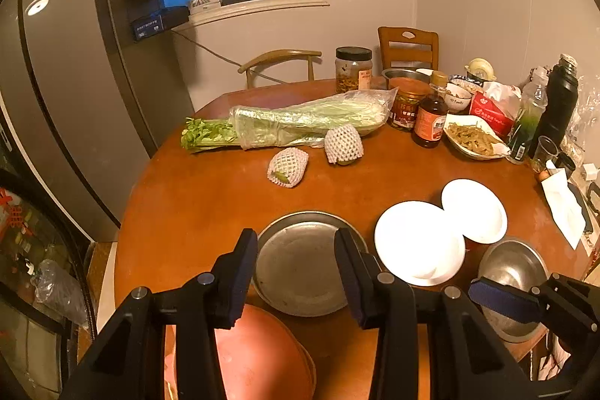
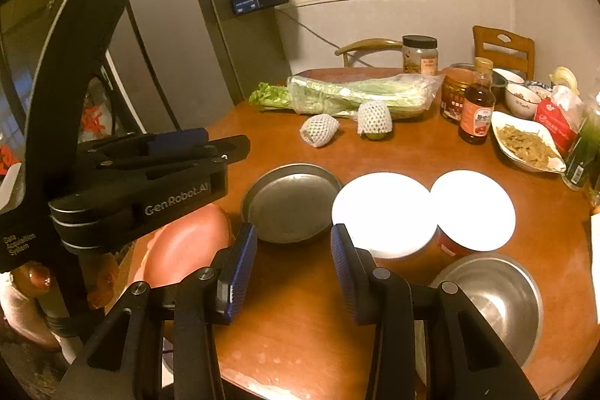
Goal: Organize plates and bowls
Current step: 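Open the left tool and move it to the grey metal tray, then grasp the rim of the grey metal tray with the left tool, then lift the metal tray with the left tool and carry it over the orange plate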
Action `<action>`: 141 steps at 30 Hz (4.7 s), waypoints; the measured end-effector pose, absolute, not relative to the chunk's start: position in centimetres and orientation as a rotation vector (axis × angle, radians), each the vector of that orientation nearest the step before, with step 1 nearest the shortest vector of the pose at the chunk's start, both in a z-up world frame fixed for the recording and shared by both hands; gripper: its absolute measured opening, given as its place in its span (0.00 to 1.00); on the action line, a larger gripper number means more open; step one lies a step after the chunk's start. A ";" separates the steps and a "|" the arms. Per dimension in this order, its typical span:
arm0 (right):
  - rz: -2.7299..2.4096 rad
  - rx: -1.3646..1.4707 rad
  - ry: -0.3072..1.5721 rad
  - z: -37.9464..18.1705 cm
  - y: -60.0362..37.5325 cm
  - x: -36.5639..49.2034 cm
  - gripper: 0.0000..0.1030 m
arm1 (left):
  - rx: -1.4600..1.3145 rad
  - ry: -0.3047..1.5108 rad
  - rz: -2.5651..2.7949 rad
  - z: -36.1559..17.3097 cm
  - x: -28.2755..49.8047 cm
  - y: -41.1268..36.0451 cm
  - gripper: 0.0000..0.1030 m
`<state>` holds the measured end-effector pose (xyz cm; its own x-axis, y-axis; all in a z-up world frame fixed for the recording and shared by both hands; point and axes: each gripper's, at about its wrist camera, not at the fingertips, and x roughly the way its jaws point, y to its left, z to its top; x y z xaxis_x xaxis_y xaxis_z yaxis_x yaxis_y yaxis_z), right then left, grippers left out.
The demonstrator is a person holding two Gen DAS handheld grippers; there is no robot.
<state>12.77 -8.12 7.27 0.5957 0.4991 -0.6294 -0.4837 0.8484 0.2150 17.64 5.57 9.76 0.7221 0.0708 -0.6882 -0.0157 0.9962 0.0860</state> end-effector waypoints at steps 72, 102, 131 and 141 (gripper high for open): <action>0.364 0.068 0.900 0.5 0.6 21.3 0.35 | -0.030 1.007 -0.086 2.3 25.9 14.9 0.28; 0.526 0.029 0.739 6.9 2.6 12.1 0.35 | -0.050 0.858 0.019 8.3 14.9 17.9 0.28; 0.580 -0.038 0.817 2.8 1.7 6.9 0.35 | -0.093 0.927 0.051 2.5 9.1 17.1 0.28; 0.596 -0.058 0.844 2.0 1.6 6.6 0.35 | -0.086 0.940 0.072 1.5 8.5 16.8 0.28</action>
